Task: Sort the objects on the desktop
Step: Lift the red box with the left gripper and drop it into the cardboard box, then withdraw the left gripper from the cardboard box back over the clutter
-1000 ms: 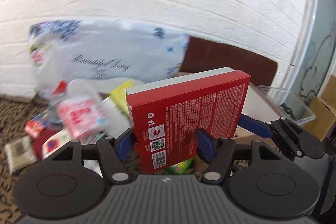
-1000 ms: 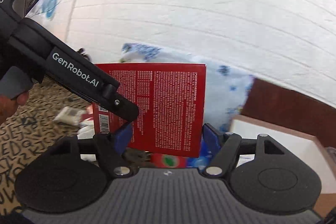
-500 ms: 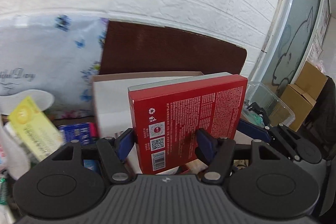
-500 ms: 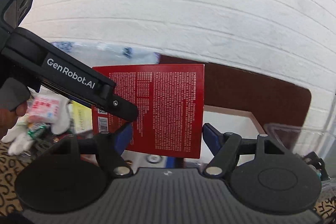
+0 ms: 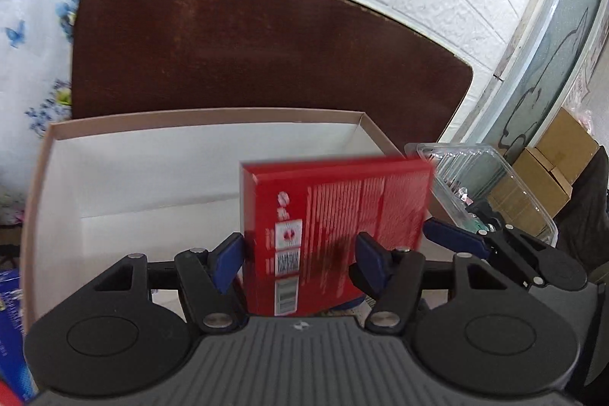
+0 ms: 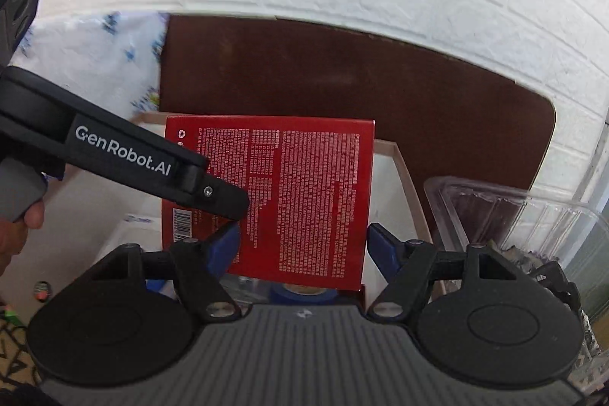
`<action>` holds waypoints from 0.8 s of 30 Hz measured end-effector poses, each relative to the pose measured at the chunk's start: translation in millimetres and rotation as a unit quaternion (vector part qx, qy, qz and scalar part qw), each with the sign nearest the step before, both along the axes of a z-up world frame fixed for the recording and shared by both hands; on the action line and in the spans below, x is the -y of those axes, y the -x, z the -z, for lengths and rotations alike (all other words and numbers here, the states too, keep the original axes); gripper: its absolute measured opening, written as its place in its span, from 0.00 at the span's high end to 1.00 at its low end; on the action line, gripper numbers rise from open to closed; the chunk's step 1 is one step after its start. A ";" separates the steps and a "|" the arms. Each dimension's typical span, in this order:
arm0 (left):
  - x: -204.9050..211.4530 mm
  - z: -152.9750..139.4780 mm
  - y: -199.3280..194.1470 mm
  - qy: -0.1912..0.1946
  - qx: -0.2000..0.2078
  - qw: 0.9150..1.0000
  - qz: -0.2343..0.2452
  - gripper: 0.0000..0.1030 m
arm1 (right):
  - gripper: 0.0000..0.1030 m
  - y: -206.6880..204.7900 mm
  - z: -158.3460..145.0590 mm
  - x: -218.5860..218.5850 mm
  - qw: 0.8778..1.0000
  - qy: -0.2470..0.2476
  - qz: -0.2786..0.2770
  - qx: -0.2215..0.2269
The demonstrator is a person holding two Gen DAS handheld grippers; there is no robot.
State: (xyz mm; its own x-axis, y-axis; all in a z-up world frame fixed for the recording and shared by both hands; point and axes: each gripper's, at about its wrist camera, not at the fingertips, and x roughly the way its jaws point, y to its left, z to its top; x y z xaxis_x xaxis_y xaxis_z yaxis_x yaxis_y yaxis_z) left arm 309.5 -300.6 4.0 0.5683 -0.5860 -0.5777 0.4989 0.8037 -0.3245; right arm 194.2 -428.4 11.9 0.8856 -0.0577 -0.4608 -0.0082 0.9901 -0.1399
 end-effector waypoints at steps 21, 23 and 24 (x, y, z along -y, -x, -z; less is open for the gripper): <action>-21.3 -10.4 45.9 -0.041 0.044 0.998 0.008 0.05 | 0.07 34.7 -8.1 -18.0 1.000 -0.009 0.012 0.012; -23.4 -12.8 52.2 -0.041 0.045 0.998 0.006 0.05 | 0.07 41.6 -11.7 -23.4 1.000 -0.002 0.012 0.013; -25.4 -14.5 56.7 -0.042 0.047 0.998 0.005 0.05 | 0.07 45.7 -13.6 -26.0 1.000 0.001 0.012 0.014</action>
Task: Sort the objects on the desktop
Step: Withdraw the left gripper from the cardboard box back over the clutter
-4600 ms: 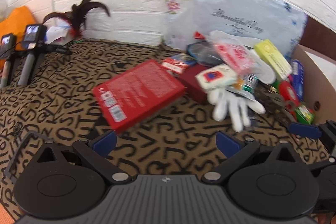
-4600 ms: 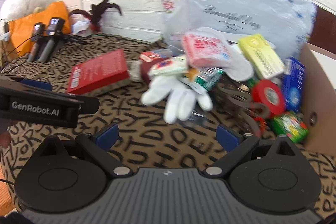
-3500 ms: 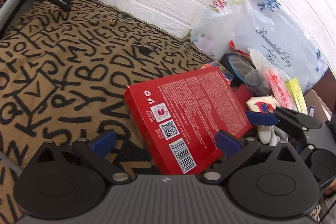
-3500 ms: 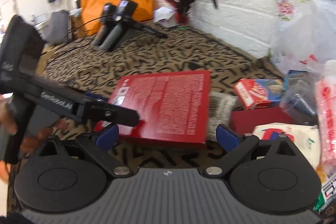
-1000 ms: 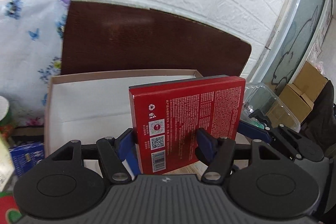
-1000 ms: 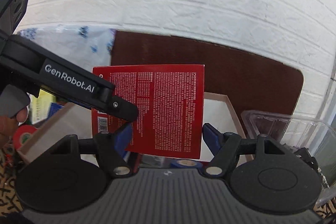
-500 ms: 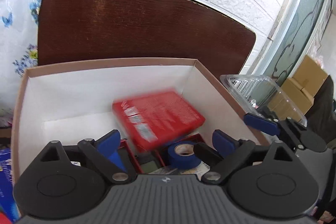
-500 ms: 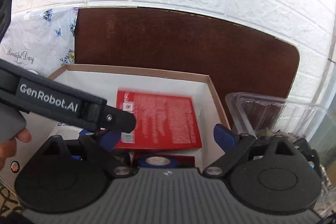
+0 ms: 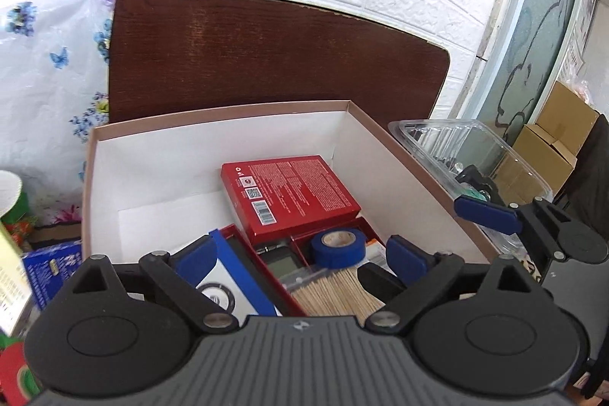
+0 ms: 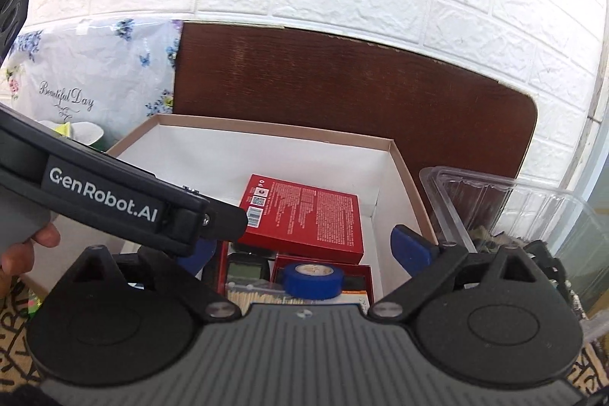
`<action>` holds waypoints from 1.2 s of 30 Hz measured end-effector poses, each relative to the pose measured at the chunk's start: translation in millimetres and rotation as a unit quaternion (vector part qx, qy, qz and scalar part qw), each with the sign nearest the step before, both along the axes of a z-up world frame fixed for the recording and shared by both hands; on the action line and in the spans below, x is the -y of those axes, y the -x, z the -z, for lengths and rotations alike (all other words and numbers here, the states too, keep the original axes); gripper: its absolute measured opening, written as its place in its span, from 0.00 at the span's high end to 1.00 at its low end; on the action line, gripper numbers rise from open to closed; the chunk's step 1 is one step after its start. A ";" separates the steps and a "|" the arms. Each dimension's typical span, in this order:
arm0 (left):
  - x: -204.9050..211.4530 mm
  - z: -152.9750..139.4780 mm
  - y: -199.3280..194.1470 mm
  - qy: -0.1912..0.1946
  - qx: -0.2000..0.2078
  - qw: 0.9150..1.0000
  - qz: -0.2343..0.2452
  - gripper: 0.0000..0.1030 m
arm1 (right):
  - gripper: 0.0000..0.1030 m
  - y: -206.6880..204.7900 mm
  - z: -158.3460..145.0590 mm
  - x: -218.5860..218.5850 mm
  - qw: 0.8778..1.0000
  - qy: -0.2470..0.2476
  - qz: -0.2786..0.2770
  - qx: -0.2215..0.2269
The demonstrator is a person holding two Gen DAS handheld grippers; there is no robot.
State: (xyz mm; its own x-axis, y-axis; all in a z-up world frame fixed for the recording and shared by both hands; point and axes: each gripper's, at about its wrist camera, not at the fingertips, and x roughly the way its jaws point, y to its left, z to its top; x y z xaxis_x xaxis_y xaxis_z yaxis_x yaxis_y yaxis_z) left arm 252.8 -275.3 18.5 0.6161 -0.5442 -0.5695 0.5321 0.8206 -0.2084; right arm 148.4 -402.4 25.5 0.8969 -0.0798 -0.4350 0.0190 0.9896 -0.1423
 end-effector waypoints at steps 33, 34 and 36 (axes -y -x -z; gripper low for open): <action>-193.9 23.8 208.9 -0.022 0.016 0.987 -0.155 0.05 | 0.05 163.2 0.4 -194.6 0.992 -0.084 -0.088 -0.033; -200.0 26.1 211.2 -0.021 0.014 0.987 -0.160 0.05 | 0.05 164.0 2.4 -201.6 0.992 -0.083 -0.092 -0.037; -211.8 30.8 215.2 -0.018 0.009 0.985 -0.170 0.05 | 0.05 165.1 5.9 -214.0 0.991 -0.080 -0.099 -0.045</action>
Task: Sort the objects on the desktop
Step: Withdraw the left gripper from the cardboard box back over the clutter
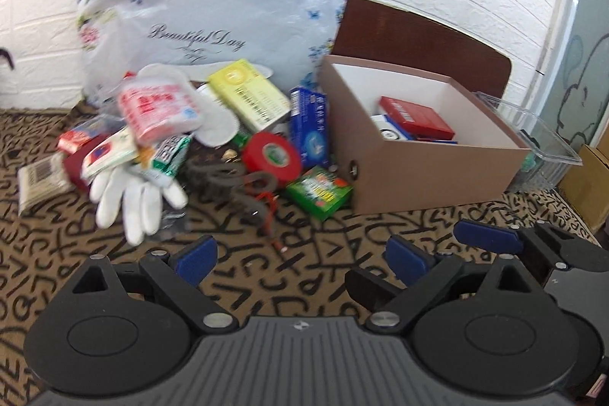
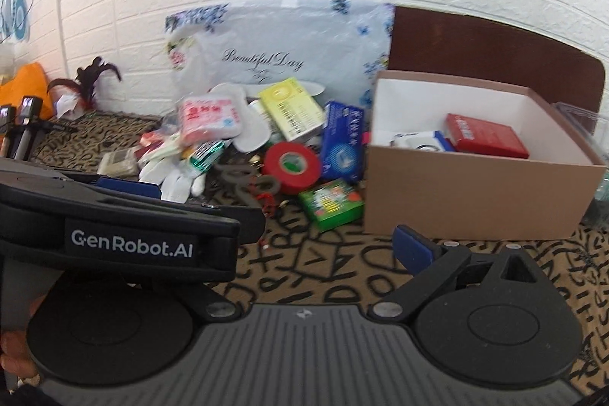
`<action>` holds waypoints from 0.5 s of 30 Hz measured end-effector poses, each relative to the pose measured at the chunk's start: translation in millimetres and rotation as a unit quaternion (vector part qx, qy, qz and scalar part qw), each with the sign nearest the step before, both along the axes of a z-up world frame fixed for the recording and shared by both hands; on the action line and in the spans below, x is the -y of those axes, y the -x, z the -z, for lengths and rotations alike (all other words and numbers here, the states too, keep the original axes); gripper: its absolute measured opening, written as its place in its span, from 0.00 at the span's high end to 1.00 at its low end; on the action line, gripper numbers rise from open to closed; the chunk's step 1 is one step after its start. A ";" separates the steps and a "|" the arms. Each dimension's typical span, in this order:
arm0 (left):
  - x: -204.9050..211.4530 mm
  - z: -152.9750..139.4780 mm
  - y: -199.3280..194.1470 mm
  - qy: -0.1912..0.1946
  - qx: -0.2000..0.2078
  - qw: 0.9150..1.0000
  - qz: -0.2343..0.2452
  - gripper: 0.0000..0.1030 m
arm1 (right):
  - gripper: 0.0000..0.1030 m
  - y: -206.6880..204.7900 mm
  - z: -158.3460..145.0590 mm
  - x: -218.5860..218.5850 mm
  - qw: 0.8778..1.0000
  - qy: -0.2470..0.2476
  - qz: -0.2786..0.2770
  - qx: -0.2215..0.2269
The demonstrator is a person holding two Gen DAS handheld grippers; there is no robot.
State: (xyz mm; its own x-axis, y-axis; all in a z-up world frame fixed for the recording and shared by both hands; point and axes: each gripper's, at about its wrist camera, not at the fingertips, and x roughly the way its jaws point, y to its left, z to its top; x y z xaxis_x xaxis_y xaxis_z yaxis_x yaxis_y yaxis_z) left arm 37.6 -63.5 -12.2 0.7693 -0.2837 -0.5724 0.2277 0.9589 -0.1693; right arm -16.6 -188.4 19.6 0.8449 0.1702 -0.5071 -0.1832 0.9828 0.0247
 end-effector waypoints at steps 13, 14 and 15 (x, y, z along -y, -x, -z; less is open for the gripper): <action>-52.3 23.5 14.5 0.019 -0.019 0.999 -0.045 0.05 | 0.05 -1.3 21.5 -50.0 0.998 0.003 -0.039 -0.039; -54.7 25.2 14.1 0.022 -0.022 0.998 -0.048 0.05 | 0.05 -2.1 22.9 -52.3 0.998 0.003 -0.042 -0.041; -57.2 26.7 13.6 0.023 -0.024 0.998 -0.050 0.05 | 0.05 -3.0 24.3 -55.1 0.998 0.003 -0.044 -0.043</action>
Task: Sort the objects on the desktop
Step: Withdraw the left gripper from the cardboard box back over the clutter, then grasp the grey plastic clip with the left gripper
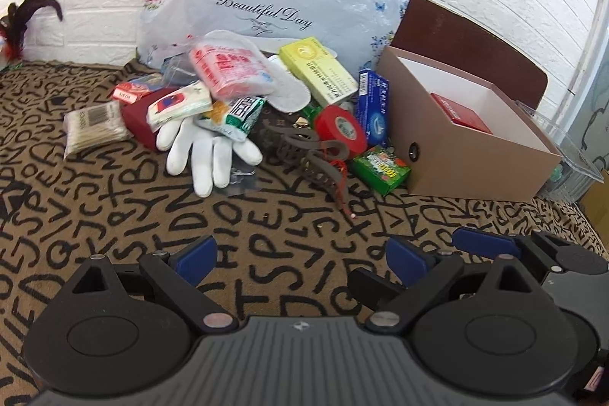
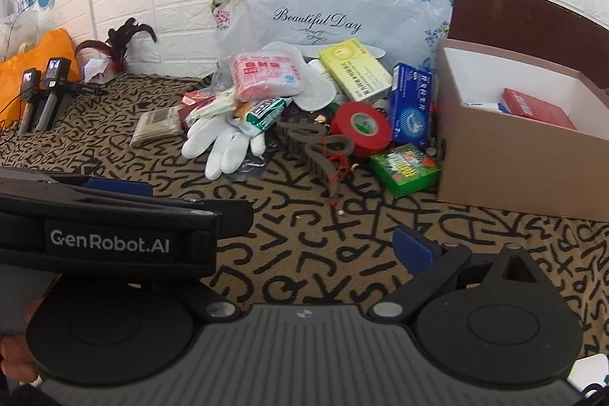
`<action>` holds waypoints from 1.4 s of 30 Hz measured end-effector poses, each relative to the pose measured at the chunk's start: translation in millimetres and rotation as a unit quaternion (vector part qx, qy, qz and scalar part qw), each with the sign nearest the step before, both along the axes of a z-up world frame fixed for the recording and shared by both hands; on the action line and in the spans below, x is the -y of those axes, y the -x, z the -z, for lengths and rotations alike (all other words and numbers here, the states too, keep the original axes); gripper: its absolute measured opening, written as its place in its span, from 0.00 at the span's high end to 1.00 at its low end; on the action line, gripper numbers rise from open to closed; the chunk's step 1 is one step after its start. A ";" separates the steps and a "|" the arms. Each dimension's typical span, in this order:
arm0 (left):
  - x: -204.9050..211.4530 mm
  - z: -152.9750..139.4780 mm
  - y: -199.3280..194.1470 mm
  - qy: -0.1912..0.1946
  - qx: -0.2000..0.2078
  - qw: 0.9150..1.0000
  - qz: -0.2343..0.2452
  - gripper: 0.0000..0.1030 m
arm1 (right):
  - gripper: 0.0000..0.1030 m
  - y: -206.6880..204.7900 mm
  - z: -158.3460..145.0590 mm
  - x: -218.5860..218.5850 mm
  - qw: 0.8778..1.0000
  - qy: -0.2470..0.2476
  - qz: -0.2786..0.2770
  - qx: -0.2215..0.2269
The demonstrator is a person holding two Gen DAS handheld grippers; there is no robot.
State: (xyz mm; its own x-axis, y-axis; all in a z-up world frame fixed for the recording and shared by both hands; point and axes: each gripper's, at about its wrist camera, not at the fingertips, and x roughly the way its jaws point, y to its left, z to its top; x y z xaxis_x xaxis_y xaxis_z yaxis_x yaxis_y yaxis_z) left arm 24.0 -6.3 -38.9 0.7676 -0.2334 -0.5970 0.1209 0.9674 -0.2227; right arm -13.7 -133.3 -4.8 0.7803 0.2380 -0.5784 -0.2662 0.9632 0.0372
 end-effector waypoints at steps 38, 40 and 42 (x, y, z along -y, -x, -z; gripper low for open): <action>-5.1 22.9 -152.1 0.056 -0.035 0.997 0.041 0.41 | 0.38 -104.2 45.9 -2.9 1.000 -0.010 0.002 0.016; -1.3 25.8 -156.6 0.058 -0.040 0.997 0.042 0.42 | 0.47 -110.0 47.9 -1.8 1.000 -0.013 0.004 0.011; 0.8 29.0 -160.9 0.063 -0.048 0.996 0.044 0.55 | 0.62 -115.0 50.0 -0.8 1.000 -0.016 0.001 0.004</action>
